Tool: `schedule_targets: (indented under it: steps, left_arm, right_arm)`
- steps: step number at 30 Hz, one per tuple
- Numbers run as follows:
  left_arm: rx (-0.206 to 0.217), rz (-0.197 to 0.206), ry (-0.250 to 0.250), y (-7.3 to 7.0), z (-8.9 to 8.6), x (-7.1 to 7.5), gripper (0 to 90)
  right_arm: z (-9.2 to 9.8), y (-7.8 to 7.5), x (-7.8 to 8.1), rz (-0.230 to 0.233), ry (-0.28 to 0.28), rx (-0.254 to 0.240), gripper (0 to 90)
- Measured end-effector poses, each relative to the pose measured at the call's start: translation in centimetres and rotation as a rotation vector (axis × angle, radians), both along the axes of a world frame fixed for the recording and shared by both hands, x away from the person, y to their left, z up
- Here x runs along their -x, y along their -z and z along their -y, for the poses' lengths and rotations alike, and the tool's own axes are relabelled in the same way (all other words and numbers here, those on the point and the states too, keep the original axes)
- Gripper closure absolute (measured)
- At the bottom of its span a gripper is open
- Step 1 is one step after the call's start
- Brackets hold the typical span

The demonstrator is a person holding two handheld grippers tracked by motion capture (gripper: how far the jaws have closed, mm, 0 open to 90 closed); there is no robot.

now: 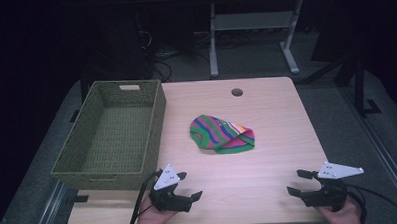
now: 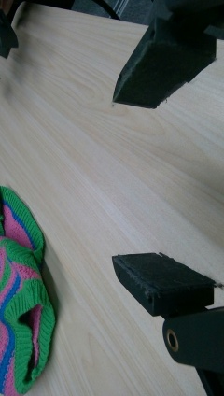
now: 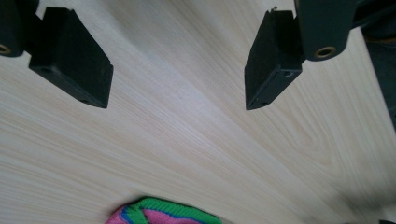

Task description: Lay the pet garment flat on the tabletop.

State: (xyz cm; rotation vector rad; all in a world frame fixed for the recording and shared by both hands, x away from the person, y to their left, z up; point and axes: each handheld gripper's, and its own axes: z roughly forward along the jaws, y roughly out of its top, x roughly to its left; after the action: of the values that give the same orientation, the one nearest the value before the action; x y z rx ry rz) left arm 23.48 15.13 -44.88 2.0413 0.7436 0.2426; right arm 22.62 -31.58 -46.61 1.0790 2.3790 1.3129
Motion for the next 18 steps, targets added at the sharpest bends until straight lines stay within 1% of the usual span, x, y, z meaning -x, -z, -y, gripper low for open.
schedule_targets:
  steps: [2, 5, 6, 8, 10, 13, 15, 18]
  left_arm:
    - [-0.004, 0.006, -0.008, -0.1, 0.0, 0.0, 17.8]
    - [0.004, 0.005, -0.012, -0.1, 0.0, 0.0, 17.8]
    - [0.008, 0.003, -0.014, -0.1, 0.0, 0.0, 17.8]
    - [0.018, 0.001, -0.018, -0.1, -0.1, 0.0, 17.8]
    - [0.02, 0.003, -0.016, -0.1, -0.1, -0.1, 17.8]
    - [0.022, 0.005, -0.015, -0.1, -0.1, -0.1, 17.8]
    - [0.018, 0.005, -0.014, -0.1, 0.0, 0.0, 17.8]
    - [0.009, 0.014, -0.006, -0.1, 0.1, 0.1, 17.8]
  right_arm:
    - [-0.1, 0.0, 0.1, 0.003, -0.007, -0.013, 23.2]
    - [-0.3, 0.2, 0.0, -0.02, -0.016, 0.004, 22.0]
    - [-0.4, 0.2, -0.1, -0.028, -0.018, 0.017, 22.0]
    - [-0.4, 0.2, -0.2, -0.026, -0.019, 0.028, 21.4]
    - [-0.5, 0.1, -0.2, -0.033, -0.025, 0.015, 21.4]
    - [-0.7, -0.1, -0.4, -0.039, -0.037, 0.015, 20.0]
    - [-0.8, -0.3, -0.5, -0.033, -0.046, 0.027, 19.6]
    - [-1.1, -0.3, -0.7, -0.042, -0.06, 0.01, 19.2]
